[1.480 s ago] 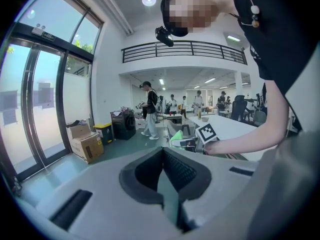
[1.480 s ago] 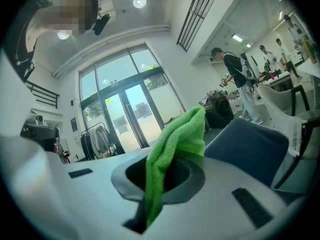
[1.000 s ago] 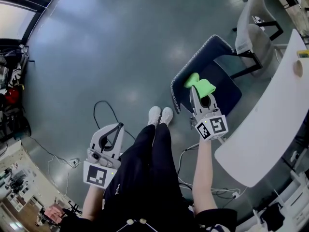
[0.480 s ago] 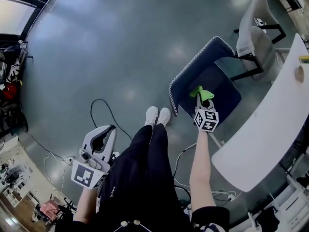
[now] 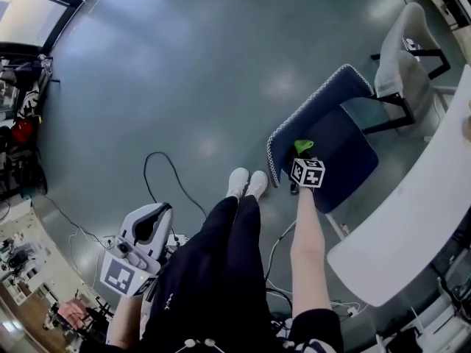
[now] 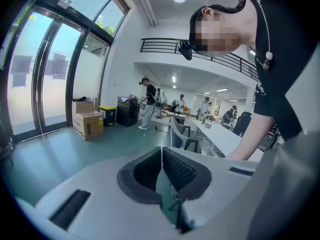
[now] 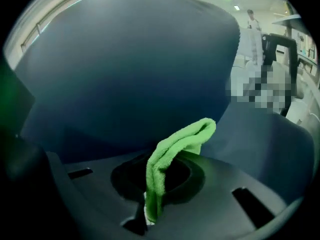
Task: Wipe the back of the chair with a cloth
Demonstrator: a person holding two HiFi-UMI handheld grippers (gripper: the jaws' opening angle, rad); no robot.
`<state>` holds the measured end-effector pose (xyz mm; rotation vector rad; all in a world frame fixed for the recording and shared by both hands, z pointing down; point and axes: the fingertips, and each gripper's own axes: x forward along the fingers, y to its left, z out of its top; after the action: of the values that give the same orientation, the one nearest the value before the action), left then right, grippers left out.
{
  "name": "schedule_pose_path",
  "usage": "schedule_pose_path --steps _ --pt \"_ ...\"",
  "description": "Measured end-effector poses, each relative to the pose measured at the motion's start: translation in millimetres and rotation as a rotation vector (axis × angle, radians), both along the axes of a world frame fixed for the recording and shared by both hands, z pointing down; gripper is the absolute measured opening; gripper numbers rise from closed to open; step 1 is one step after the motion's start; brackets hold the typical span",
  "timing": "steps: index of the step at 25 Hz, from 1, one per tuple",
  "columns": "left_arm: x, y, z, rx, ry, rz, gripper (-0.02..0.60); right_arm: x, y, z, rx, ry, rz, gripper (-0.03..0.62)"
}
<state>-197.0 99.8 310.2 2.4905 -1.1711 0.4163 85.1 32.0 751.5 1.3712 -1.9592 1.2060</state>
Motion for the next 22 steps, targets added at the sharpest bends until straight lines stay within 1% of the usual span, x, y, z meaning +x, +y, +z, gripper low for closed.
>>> schedule_pose_path --steps 2,5,7,11,13,16,22 --pt "0 2 2 -0.003 -0.009 0.005 -0.002 -3 -4 0 -0.001 0.003 -0.009 0.02" --pt "5 4 7 -0.003 -0.017 0.011 -0.002 3 -1 -6 0.025 0.008 -0.025 0.02" --pt "6 5 9 -0.005 -0.015 0.013 -0.002 2 -1 -16 0.046 0.005 -0.031 0.02" --pt "9 7 10 0.002 -0.006 0.017 -0.002 -7 -7 -47 0.093 0.043 -0.038 0.02" --pt "16 6 10 0.01 0.003 0.022 -0.002 -6 -11 -69 0.138 0.031 -0.027 0.02" --pt "21 2 5 0.024 0.013 0.028 -0.002 -7 -23 -117 0.228 -0.009 -0.014 0.02" --pt "19 -3 1 0.046 0.026 0.009 -0.002 -28 -51 -219 0.411 -0.058 -0.041 0.02"
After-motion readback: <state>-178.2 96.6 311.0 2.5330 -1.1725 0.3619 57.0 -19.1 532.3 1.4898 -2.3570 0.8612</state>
